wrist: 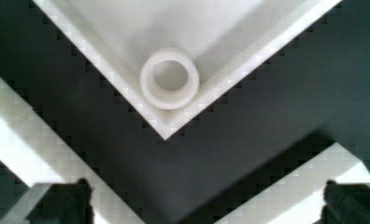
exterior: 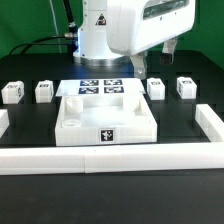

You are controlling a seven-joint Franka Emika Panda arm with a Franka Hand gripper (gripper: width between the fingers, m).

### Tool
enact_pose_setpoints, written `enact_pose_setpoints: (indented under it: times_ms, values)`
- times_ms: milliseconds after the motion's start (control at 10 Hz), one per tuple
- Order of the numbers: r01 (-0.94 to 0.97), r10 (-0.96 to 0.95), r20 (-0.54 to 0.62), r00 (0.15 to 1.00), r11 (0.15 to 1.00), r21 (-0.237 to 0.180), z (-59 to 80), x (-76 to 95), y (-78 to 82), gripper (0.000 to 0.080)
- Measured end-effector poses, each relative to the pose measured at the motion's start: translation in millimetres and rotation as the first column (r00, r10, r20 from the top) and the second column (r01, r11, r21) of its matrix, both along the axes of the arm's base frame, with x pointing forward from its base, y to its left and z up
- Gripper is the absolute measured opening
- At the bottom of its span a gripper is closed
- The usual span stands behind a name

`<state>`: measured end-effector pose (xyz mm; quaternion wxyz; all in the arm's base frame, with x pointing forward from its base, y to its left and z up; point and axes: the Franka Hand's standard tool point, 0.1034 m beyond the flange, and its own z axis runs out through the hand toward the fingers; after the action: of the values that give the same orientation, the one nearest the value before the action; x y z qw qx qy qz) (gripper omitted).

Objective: Assemble square table

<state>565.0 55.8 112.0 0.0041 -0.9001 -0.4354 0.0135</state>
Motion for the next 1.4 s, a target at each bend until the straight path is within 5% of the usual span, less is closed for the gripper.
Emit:
enact_pose_setpoints:
  times_ms: [1200, 1400]
  values:
    - [-0.029, 0.029, -0.001, 1.0, 1.0, 0.002, -1.3, -3.2, -2.0, 0.0649]
    - [-0.129, 0.129, 0.001, 0.992, 0.992, -0.001, -8.7, -42.7, -13.8, 0.0649]
